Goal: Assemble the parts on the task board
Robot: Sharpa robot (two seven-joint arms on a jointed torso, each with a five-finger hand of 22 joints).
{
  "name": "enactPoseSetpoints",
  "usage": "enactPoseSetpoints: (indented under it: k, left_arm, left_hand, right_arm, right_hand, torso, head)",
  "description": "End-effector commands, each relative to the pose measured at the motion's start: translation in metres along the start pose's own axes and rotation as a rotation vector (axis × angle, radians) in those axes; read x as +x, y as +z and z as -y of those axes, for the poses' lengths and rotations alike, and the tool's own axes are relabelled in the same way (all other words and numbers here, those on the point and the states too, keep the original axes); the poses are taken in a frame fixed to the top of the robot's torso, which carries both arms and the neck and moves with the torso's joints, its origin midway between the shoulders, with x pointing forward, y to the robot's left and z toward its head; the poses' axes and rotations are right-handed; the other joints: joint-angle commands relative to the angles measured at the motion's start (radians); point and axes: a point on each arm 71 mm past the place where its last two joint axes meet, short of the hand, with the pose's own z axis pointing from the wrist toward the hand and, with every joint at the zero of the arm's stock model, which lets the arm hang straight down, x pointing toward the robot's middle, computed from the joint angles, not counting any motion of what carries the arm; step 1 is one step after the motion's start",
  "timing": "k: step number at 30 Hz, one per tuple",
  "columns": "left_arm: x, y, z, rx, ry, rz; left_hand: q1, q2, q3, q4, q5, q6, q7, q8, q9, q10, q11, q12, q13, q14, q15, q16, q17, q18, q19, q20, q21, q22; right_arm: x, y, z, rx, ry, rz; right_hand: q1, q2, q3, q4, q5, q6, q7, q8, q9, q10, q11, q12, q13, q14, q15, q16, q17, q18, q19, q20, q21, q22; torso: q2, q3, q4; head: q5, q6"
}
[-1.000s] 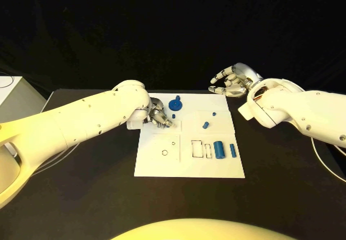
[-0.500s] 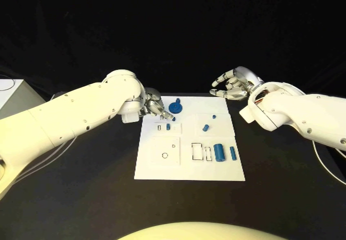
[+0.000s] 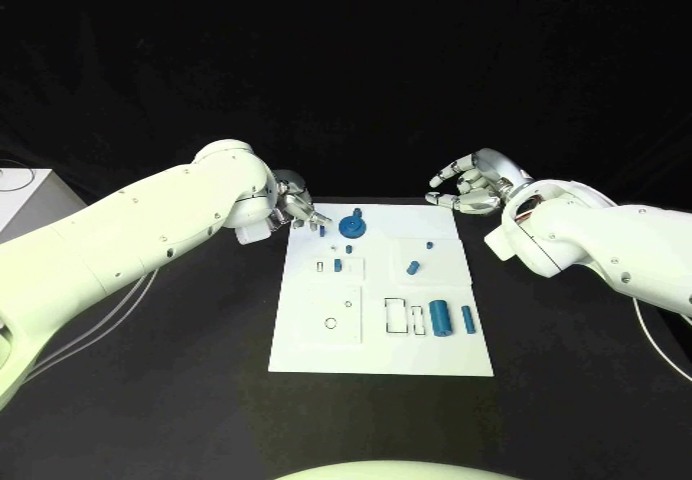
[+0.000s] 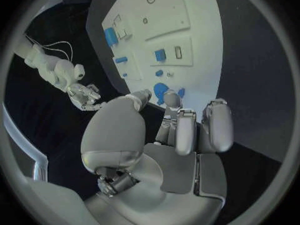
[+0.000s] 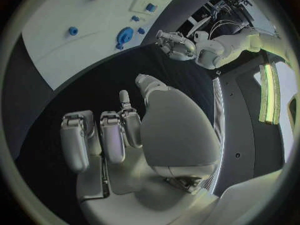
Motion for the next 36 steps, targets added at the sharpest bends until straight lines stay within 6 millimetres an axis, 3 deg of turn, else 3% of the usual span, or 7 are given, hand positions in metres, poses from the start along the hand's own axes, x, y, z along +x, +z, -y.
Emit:
enactPoseSetpoints:
  k: [1, 6, 11, 14, 18, 29, 36]
  left_arm:
    - [-0.013, 0.003, -0.004, 0.012, -0.082, 0.071]
    - [-0.031, 0.006, -0.015, -0.025, -0.105, 0.114]
    - [-0.041, 0.009, -0.018, -0.043, -0.116, 0.125]
    - [-0.042, 0.011, -0.017, -0.048, -0.117, 0.115]
    - [-0.041, 0.016, -0.015, -0.053, -0.113, 0.098]
    - [-0.027, 0.027, -0.009, -0.076, -0.085, 0.045]
    - [-0.024, 0.029, -0.008, -0.087, -0.076, 0.037]
  left_hand:
    - [0.011, -0.001, 0.006, -0.002, 0.003, 0.006, 0.002, -0.005, -0.004, 0.007, 0.002, 0.007, 0.007, 0.074, 0.009, 0.009, 0.204, 0.008, 0.006, 0.003, 0.004, 0.007]
    - [0.018, -0.007, 0.007, -0.003, 0.004, 0.015, 0.001, -0.007, -0.014, 0.019, 0.001, 0.018, 0.019, 0.077, 0.009, 0.015, 0.210, 0.006, 0.013, 0.003, 0.011, 0.017]
    - [0.015, -0.012, 0.003, 0.002, 0.002, 0.025, -0.001, -0.007, -0.022, 0.044, 0.000, 0.046, 0.053, 0.085, 0.008, 0.028, 0.225, 0.002, 0.026, 0.003, 0.023, 0.037]
    - [0.014, -0.014, 0.002, 0.003, 0.000, 0.027, -0.002, -0.009, -0.026, 0.048, -0.001, 0.051, 0.058, 0.087, 0.007, 0.031, 0.228, 0.001, 0.029, 0.002, 0.026, 0.041]
    - [0.015, -0.015, 0.003, 0.003, -0.002, -0.013, -0.015, -0.046, -0.055, 0.062, -0.014, 0.062, 0.067, 0.093, -0.003, 0.042, 0.240, -0.002, 0.039, -0.004, 0.035, 0.057]
    - [-0.008, -0.022, -0.018, 0.005, -0.005, 0.031, -0.004, -0.040, -0.071, 0.093, -0.005, 0.091, 0.098, 0.104, 0.002, 0.061, 0.263, -0.012, 0.063, -0.005, 0.060, 0.096]
    - [-0.020, -0.018, -0.033, 0.005, -0.002, 0.046, -0.007, -0.018, -0.052, 0.109, -0.006, 0.109, 0.116, 0.104, 0.003, 0.061, 0.263, -0.016, 0.077, -0.002, 0.073, 0.118]
  right_arm:
    - [-0.001, 0.000, -0.002, -0.025, 0.001, 0.012]
    - [-0.003, 0.000, -0.006, -0.046, 0.018, 0.035]
    - [-0.006, 0.000, -0.009, -0.061, 0.029, 0.055]
    - [-0.008, 0.001, -0.011, -0.066, 0.032, 0.061]
    - [-0.011, 0.001, -0.013, -0.072, 0.032, 0.067]
    - [-0.017, 0.000, -0.017, -0.080, 0.031, 0.081]
    - [-0.019, 0.000, -0.018, -0.082, 0.029, 0.084]
  right_hand:
    - [-0.007, -0.003, 0.007, 0.001, 0.004, -0.008, 0.002, 0.007, 0.001, -0.012, -0.002, -0.009, 0.103, 0.089, -0.003, -0.006, 0.196, -0.005, 0.087, -0.007, -0.008, 0.238]
    - [-0.006, -0.007, 0.014, 0.000, 0.008, -0.017, 0.003, 0.006, 0.001, -0.056, -0.001, -0.049, 0.060, 0.078, -0.003, -0.025, 0.159, 0.007, 0.066, -0.007, -0.056, 0.207]
    - [-0.006, -0.007, 0.015, 0.000, 0.008, -0.017, 0.003, 0.006, 0.001, -0.059, -0.001, -0.052, 0.057, 0.077, -0.003, -0.026, 0.157, 0.008, 0.064, -0.007, -0.061, 0.204]
    - [-0.006, -0.007, 0.016, 0.000, 0.008, -0.018, 0.003, 0.006, 0.001, -0.061, -0.001, -0.054, 0.055, 0.077, -0.003, -0.027, 0.156, 0.009, 0.063, -0.007, -0.063, 0.203]
    - [-0.006, -0.007, 0.016, 0.000, 0.008, -0.018, 0.003, 0.006, 0.001, -0.061, -0.001, -0.054, 0.054, 0.076, -0.003, -0.028, 0.155, 0.009, 0.063, -0.007, -0.063, 0.203]
    - [-0.006, -0.007, 0.017, -0.001, 0.009, -0.018, 0.003, 0.006, 0.001, -0.060, -0.001, -0.054, 0.055, 0.077, -0.003, -0.027, 0.158, 0.008, 0.063, -0.008, -0.062, 0.203]
    - [-0.006, -0.007, 0.017, -0.001, 0.009, -0.018, 0.003, 0.006, 0.001, -0.060, -0.001, -0.054, 0.055, 0.077, -0.003, -0.027, 0.158, 0.008, 0.063, -0.008, -0.062, 0.203]
  torso:
    - [0.007, -0.0007, -0.0031]
    - [0.024, 0.0033, -0.0147]
    - [0.036, 0.0019, -0.0193]
    - [0.042, 0.0008, -0.0202]
    - [0.053, -0.0005, -0.0209]
    - [0.069, 0.0002, -0.0285]
    - [0.071, 0.0005, -0.0290]
  head:
    - [0.011, 0.018]
    - [0.021, 0.043]
    - [0.023, 0.050]
    - [0.027, 0.053]
    - [0.028, 0.057]
    - [0.030, 0.065]
    - [0.033, 0.066]
